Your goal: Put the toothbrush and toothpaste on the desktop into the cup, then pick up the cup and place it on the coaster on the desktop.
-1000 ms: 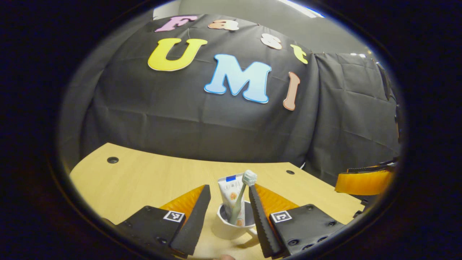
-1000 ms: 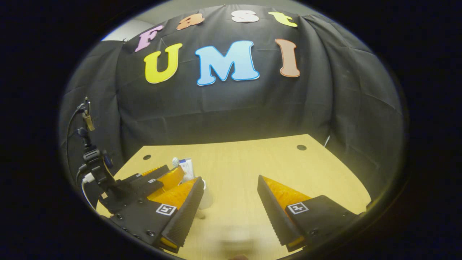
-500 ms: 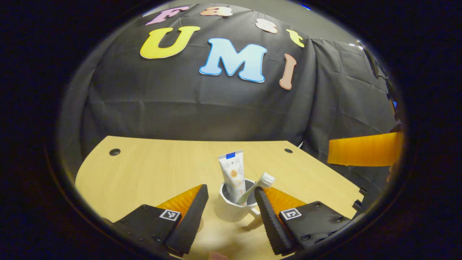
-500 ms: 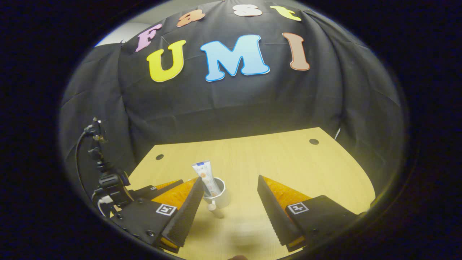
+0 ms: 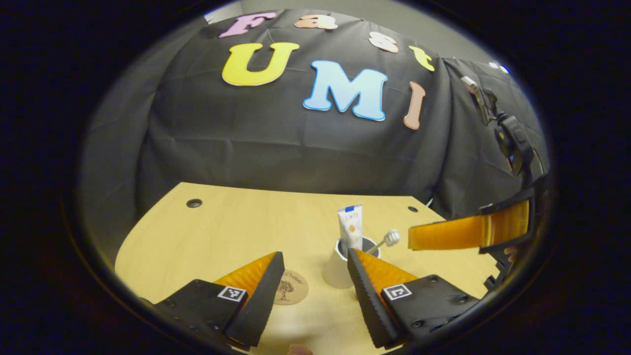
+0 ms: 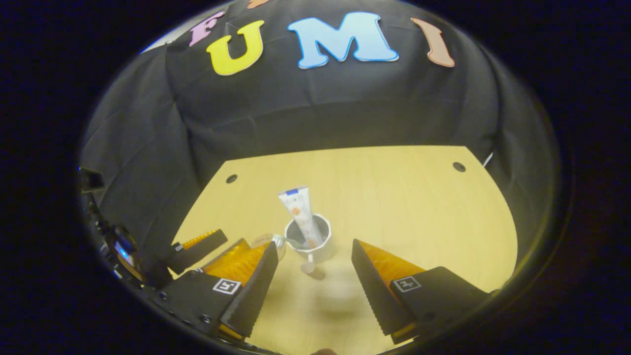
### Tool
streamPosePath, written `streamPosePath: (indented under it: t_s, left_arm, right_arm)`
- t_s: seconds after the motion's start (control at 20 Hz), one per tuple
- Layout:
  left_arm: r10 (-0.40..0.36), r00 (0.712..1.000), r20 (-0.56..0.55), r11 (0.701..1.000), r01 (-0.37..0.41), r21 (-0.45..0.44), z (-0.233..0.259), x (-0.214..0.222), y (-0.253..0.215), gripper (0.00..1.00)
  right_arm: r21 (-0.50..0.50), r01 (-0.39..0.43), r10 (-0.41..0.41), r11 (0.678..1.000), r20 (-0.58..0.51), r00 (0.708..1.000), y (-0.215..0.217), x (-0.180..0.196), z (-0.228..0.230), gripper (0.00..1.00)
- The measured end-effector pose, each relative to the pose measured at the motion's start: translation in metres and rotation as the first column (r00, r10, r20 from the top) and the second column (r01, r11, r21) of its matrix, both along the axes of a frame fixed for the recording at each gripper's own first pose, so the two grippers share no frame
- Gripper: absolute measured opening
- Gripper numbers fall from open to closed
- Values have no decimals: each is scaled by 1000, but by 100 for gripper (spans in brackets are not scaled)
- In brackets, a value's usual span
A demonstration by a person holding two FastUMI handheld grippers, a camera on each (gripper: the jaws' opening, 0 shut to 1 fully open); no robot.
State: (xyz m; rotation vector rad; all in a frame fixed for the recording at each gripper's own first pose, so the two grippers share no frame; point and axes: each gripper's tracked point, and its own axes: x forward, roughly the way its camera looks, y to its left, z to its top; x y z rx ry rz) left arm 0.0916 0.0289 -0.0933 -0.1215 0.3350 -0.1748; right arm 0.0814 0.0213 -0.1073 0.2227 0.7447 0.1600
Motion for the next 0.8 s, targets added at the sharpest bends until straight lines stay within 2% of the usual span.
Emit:
streamPosePath:
  t_s: [0.2, 0.5, 0.8]
  left_arm:
    - [32, 998, 54, 999, -32, 3, 27, -9, 20, 86]
    - [10, 997, 76, 1000, -10, -5, 49, -13, 30, 85]
    - [-37, 997, 62, 998, 40, -50, 50, -8, 31, 85]
  right_arm:
    - [-58, -71, 65, 996, -107, 992, 10, 1, -28, 96]
    - [-133, -114, 74, 985, -270, 960, 17, 11, -64, 97]
    - [-157, -179, 89, 971, -455, 886, 17, 17, -84, 97]
